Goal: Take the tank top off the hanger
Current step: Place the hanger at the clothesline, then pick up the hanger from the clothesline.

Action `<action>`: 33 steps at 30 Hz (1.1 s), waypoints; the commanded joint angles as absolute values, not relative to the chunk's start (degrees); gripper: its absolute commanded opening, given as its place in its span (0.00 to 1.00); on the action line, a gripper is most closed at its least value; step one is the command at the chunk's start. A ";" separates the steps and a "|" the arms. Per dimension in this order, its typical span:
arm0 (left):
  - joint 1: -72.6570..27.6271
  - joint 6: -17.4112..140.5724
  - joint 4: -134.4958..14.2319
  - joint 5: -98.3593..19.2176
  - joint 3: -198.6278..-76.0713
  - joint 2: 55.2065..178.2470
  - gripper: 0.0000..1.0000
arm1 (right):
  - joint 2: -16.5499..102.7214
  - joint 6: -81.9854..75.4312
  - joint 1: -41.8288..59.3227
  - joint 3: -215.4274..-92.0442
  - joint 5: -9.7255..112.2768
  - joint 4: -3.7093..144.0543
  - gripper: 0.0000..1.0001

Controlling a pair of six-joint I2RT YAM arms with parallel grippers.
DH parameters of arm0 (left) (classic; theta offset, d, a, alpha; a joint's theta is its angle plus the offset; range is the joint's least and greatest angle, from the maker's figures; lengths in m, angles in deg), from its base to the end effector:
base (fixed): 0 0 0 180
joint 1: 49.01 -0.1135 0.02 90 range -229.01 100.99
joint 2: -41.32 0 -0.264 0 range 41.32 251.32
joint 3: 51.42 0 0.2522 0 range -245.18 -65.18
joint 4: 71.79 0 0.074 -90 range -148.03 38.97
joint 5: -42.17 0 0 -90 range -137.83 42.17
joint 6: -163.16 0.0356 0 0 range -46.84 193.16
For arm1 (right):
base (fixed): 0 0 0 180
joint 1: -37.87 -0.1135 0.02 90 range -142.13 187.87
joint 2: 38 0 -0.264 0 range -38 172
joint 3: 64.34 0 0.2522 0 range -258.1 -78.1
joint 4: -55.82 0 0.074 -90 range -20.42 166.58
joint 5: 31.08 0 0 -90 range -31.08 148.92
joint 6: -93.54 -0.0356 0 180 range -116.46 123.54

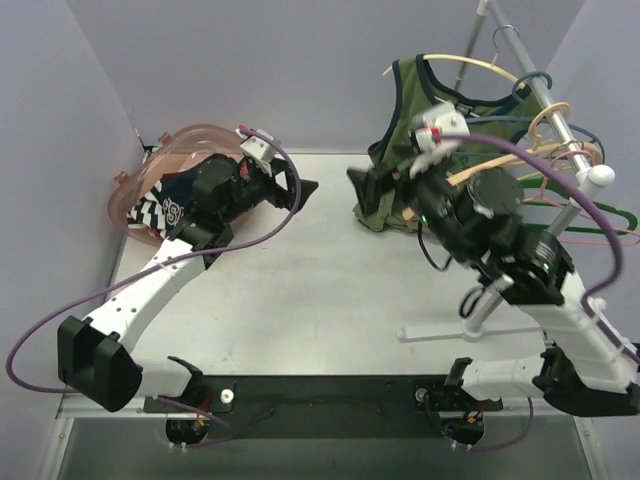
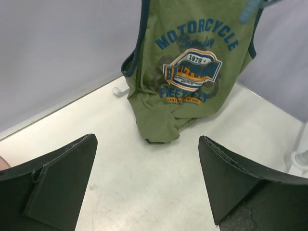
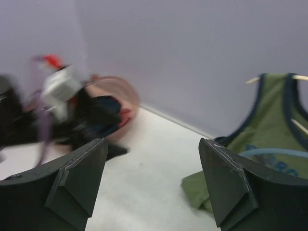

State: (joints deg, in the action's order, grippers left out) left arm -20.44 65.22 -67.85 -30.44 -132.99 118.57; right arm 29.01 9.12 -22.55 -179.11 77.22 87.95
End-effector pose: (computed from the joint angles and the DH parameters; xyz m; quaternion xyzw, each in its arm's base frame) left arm 0.2770 -0.1629 0.3907 0.2303 0.6662 -0.3209 0.6326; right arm 0.1036 0.1599 0.5723 -0.2187 0.5694 0.2769 0.7424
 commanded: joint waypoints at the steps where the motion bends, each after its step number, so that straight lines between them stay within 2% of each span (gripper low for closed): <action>1: -20.36 71.21 -62.53 -31.04 -128.04 109.11 0.97 | 39.51 13.03 -13.38 -186.81 92.30 82.43 0.77; 6: -20.36 72.20 -51.19 -35.96 -122.84 100.75 0.97 | 51.10 23.29 -6.71 -193.05 106.61 69.95 0.76; 10: -20.27 71.93 -49.15 -35.53 -117.75 93.03 0.97 | 58.23 32.86 -1.69 -197.01 111.55 56.18 0.73; 15: -19.92 72.81 -50.20 -34.82 -109.24 86.43 0.97 | 65.96 41.06 1.92 -201.84 113.32 47.00 0.66; 23: -19.66 72.11 -53.73 -31.22 -106.84 84.47 0.97 | 73.09 42.29 8.69 -211.95 113.59 46.90 0.62; 33: -17.99 72.81 -53.02 -31.57 -106.23 85.18 0.97 | 74.42 37.74 16.59 -211.79 112.89 49.16 0.62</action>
